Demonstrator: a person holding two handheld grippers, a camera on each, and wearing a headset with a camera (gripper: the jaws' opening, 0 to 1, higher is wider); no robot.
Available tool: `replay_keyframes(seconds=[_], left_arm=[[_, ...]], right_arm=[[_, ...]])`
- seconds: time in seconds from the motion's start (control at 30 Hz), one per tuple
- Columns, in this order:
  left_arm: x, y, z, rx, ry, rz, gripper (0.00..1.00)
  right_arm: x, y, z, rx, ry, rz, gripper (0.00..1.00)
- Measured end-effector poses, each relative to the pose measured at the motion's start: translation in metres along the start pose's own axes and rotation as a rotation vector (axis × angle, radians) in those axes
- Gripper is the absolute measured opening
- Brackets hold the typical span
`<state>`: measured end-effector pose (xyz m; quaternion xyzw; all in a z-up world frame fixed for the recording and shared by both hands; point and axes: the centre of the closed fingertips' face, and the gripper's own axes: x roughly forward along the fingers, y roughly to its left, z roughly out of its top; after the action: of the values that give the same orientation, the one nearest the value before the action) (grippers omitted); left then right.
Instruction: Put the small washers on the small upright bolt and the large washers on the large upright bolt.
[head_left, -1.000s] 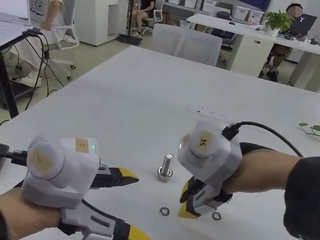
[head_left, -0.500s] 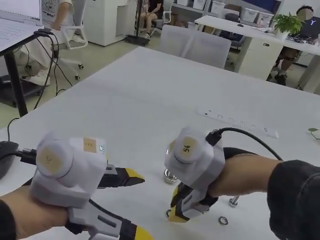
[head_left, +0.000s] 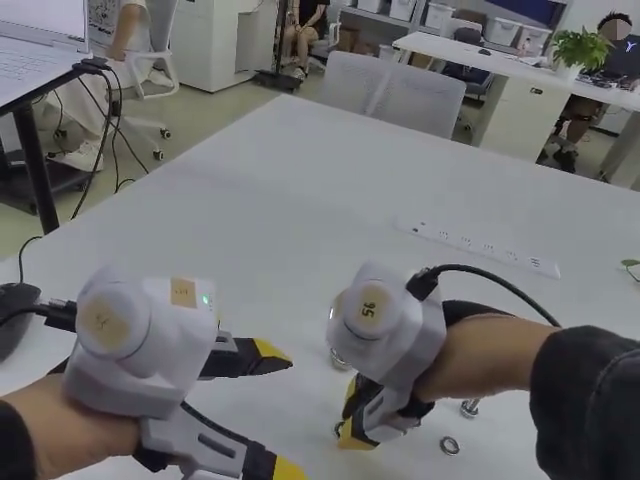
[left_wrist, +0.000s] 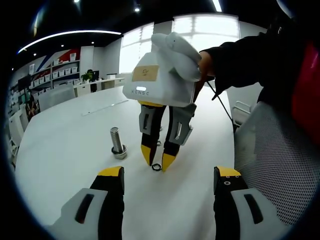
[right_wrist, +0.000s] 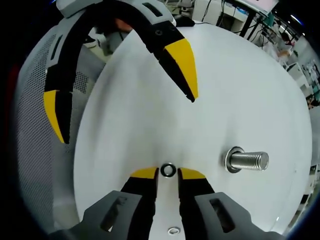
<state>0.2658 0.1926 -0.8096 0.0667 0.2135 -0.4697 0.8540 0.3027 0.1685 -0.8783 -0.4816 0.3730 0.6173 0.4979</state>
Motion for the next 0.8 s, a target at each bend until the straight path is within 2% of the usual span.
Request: replay_keyframes(seconds=[0.43, 0.8], left_arm=[[-0.0005, 0.0003, 0.0020, -0.001, -0.006, 0.002, 0.72], [-0.0016, 0.0022, 0.0011, -0.001, -0.004, 0.002, 0.72]], right_arm=[[-0.0013, 0.0018, 0.0004, -0.020, -0.001, -0.004, 0.14], [-0.0047, 0.0005, -0.0003, -0.001, -0.013, -0.001, 0.14]])
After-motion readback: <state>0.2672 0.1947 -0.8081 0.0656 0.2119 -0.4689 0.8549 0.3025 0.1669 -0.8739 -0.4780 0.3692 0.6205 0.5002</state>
